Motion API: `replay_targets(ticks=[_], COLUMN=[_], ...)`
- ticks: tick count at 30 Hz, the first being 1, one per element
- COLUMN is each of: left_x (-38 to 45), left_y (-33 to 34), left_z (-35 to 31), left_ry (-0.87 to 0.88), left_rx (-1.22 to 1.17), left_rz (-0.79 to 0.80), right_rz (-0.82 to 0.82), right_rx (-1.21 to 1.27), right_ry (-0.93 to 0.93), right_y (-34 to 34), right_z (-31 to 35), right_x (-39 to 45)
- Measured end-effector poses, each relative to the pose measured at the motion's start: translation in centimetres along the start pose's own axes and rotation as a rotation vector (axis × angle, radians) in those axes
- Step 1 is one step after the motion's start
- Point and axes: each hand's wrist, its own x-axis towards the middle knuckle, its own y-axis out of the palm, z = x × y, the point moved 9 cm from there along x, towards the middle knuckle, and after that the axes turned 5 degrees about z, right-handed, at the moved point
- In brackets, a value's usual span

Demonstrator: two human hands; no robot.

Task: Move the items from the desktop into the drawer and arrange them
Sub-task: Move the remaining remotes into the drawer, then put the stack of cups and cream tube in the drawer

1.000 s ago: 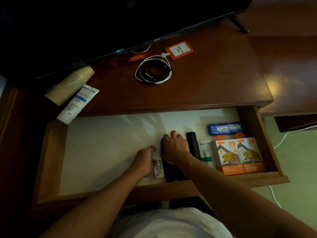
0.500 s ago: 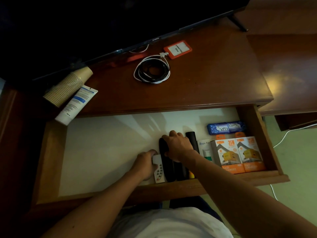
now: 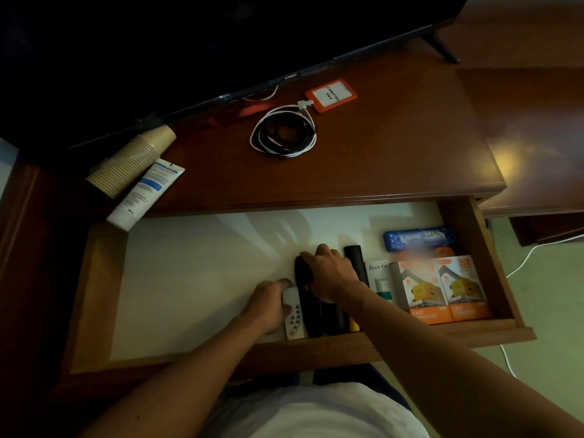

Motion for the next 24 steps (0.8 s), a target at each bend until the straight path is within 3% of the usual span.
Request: replay_targets(ticks=[6, 9, 19, 24], left_x=[-0.3, -1.0, -8.0, -12.9], left_y=[-0.8, -3.3, -21.8, -30.6], left_z=[0.3, 0.8, 3.8, 5.8], left_ry=[-0.006, -0.028, -0.096, -0.091], left_rx=[0.028, 0.014, -0.099, -0.111], left_rz=[-0.009, -0.086, -0.747, -1.12], right_rz=[-0.032, -0.085, -0.431, -0.38], right_rx=[0.026, 0.099, 0.349, 0.454], right_ry=[0.007, -0.018, -0.36, -0.407], right_y=[-0.7, -2.6, -13.6, -16.9], right_z=[0.7, 2.4, 16.1, 22.0], right_x=[-0.5, -0.6, -0.1, 1.0])
